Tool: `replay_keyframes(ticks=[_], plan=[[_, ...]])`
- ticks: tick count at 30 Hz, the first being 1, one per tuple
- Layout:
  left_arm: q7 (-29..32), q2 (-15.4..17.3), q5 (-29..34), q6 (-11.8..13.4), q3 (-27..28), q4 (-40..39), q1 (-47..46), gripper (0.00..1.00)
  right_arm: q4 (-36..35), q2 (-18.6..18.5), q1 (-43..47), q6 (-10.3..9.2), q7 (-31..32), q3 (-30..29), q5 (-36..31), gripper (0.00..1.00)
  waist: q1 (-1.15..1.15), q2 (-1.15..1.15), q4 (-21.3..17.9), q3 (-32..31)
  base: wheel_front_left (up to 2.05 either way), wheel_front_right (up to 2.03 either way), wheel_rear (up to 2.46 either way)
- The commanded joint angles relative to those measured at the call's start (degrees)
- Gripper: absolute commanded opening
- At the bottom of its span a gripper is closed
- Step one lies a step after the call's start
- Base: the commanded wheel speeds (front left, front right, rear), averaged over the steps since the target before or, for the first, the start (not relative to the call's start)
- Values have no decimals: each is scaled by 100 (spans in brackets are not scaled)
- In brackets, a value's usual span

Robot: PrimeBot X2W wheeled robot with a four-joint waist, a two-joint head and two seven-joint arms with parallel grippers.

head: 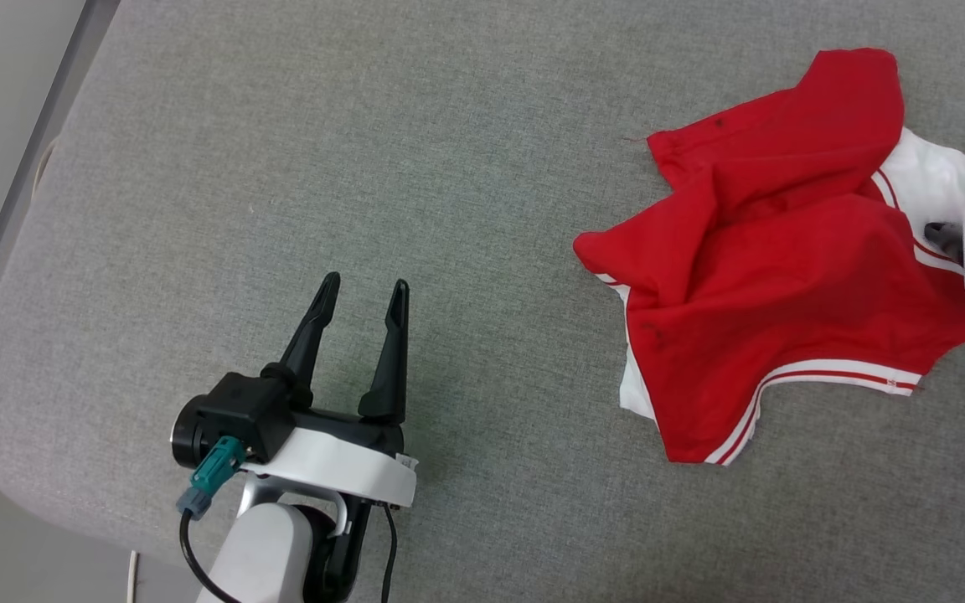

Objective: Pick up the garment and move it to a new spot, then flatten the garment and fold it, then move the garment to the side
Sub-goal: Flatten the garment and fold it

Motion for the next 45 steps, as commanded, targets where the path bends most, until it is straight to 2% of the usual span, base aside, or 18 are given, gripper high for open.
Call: replay_keyframes(ticks=[1, 13, 17, 23, 28, 29, 30, 35, 40, 45], plan=[[-15, -16, 2, 31, 24, 9, -69, 100, 220, 144, 422, 0, 38, 199, 137, 0, 0, 0, -45, -40, 0, 0, 0], [-15, -14, 116, -67, 104, 147, 201, 100, -18, -391, 1178, -4, -309, 153, 579, 0, 0, 0, -538, -796, 0, 0, 0], [-15, -13, 147, -89, 162, 172, 331, 100, -192, -594, 1684, -4, -468, -200, 724, 0, 0, 0, -716, -1096, 0, 0, 0], [-15, -13, 172, -105, 173, 198, 524, 100, -220, -889, 2477, -4, -775, -754, 426, 0, 0, 0, -881, -1379, 0, 0, 0], [-15, -13, 187, -114, 202, 186, 594, 100, -214, -767, 2752, -3, -1416, -1059, 244, 0, 0, 0, -969, -1441, 0, 0, 0], [-15, -13, 193, -131, 186, 198, 601, 100, -206, -741, 2792, -3, -1590, -1032, 197, 90, 0, 0, -986, -1454, 0, 0, 0], [-15, -13, 208, -148, 173, 212, 605, 100, -181, -710, 2808, -4, -1747, -1024, 177, 100, 0, 0, -1005, -1470, 0, 0, 0], [-15, -14, 169, -159, 193, 228, 599, 100, -297, -465, 2578, -3, -2711, -1005, 396, 100, 0, 0, -1153, -1544, 0, 0, 0], [-15, -13, 198, -183, 166, 300, 633, 100, -790, -563, 2659, -4, -4325, -676, 305, 100, 0, 0, -1292, -1698, 0, 0, 0], [-15, -12, 63, -156, 92, 345, 753, 100, -1297, -243, 2934, -3, -5545, -715, 289, 100, 0, 0, -1473, -1859, 0, 0, 0]])
